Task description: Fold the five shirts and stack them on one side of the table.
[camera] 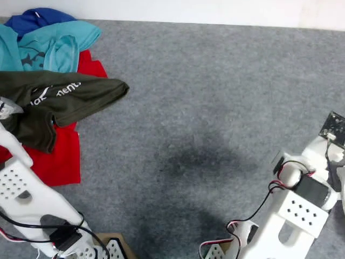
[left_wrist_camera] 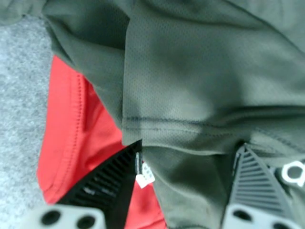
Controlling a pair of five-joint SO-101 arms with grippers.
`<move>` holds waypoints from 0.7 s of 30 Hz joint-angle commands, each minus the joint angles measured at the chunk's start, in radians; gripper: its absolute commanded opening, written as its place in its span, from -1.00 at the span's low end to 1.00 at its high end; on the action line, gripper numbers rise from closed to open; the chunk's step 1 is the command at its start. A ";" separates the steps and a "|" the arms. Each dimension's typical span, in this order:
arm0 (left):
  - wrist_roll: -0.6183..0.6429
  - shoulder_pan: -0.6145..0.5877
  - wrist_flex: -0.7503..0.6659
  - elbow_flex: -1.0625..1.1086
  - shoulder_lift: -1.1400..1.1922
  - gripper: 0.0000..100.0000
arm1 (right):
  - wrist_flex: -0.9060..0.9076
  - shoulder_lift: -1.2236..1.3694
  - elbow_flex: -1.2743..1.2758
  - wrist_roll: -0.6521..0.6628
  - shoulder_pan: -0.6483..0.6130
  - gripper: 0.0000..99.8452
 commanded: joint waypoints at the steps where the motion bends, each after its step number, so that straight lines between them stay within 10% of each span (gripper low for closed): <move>1: 0.006 -0.002 0.017 -0.097 0.027 -0.40 | -0.015 -0.036 0.002 0.006 -0.021 -0.60; 11: 0.005 0.022 0.017 -0.113 0.076 -0.41 | -0.019 -0.077 0.062 0.006 -0.021 -0.60; 21: 0.005 0.024 -0.046 -0.154 0.073 -0.99 | -0.021 -0.122 0.125 0.006 -0.021 -0.60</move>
